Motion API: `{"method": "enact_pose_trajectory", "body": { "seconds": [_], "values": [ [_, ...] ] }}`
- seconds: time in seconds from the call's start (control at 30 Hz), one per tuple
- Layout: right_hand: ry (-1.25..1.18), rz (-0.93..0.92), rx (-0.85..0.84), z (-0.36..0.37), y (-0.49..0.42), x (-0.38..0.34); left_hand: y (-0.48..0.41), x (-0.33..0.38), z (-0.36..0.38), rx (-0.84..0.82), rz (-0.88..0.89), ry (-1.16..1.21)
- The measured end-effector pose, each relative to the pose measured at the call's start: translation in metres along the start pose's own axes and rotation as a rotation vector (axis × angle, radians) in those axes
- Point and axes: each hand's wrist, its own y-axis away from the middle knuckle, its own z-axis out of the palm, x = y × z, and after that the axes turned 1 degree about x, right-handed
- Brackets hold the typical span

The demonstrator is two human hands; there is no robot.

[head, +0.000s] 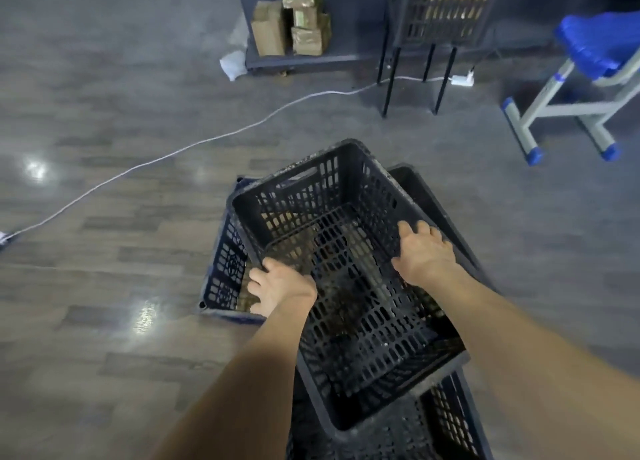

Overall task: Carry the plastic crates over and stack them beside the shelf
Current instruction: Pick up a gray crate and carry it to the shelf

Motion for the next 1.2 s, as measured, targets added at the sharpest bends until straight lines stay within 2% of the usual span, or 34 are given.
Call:
{"method": "enact_pose_trajectory", "body": {
  "seconds": [0.3, 0.53, 0.77, 1.03, 1.2],
  "values": [
    [0.130, -0.211, 0.042, 0.000, -0.042, 0.054, 0.018, 0.017, 0.034, 0.156, -0.255, 0.142],
    [0.139, -0.217, -0.013, 0.013, -0.064, 0.091, 0.023, 0.011, 0.063, 0.179, -0.344, 0.096],
    [0.054, -0.309, 0.037, 0.025, -0.078, 0.078, 0.006, -0.004, 0.071, 0.225, -0.265, 0.077],
    [0.085, -0.263, 0.134, 0.037, -0.087, 0.067, -0.016, -0.027, 0.075, 0.351, -0.090, -0.031],
    [0.120, -0.261, 0.193, 0.039, -0.088, 0.066, -0.017, -0.032, 0.078, 0.385, -0.060, 0.047]
  ]
}}
